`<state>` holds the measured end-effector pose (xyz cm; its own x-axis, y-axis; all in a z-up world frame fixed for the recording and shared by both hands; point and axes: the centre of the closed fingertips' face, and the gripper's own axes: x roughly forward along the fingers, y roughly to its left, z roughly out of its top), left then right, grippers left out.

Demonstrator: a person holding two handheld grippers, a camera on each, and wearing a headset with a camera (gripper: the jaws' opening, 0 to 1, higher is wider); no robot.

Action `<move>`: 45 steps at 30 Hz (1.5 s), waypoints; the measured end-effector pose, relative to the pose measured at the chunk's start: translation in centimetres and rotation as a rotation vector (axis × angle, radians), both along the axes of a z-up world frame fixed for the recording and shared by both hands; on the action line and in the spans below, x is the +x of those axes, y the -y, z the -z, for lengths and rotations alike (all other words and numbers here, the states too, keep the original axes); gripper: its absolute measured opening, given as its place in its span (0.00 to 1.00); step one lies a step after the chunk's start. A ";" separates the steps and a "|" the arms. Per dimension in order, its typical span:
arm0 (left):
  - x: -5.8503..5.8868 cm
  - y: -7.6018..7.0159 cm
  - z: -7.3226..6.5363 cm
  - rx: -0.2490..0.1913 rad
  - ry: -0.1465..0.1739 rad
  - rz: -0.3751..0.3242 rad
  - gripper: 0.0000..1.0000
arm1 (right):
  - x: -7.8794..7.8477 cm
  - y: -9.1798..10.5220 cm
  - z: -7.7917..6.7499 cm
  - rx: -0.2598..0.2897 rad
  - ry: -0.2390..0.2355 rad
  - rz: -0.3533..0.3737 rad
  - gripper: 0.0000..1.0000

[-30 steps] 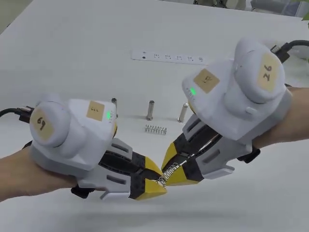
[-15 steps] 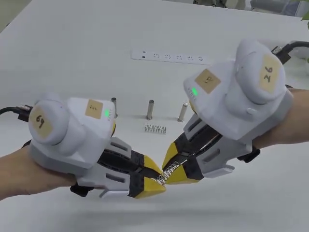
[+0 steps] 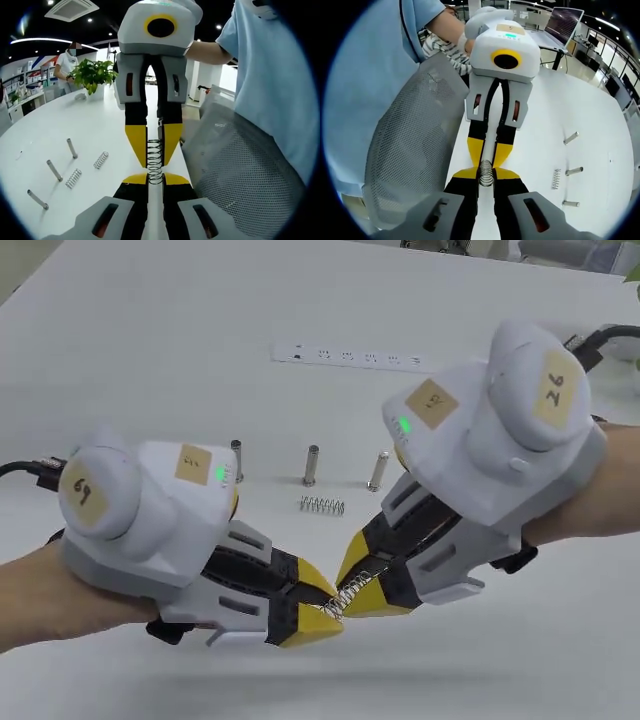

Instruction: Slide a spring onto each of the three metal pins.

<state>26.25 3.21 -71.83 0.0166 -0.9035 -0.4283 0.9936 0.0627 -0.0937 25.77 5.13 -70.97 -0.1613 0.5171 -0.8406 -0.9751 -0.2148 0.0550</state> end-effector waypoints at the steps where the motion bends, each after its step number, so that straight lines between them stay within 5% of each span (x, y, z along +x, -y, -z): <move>1: 0.0 0.0 0.0 -0.001 -0.002 0.000 0.02 | 0.0 0.0 0.0 0.000 -0.002 0.001 0.07; 19: 0.5 -1.0 0.4 -0.022 -0.025 -0.060 0.19 | 0.3 0.1 0.3 -0.005 0.005 0.006 0.07; 36: 2.5 -3.9 1.2 -0.026 -0.039 -0.243 0.55 | 0.5 0.4 0.3 -0.017 0.010 0.002 0.07; 45: 4.0 -5.7 1.4 -0.023 -0.021 -0.358 0.76 | 0.6 0.4 0.3 -0.019 0.008 0.001 0.07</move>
<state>30.24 8.93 -73.23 0.3255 -0.8512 -0.4116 0.9068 0.4044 -0.1191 26.41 4.76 -71.31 -0.1538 0.5009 -0.8517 -0.9757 -0.2129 0.0510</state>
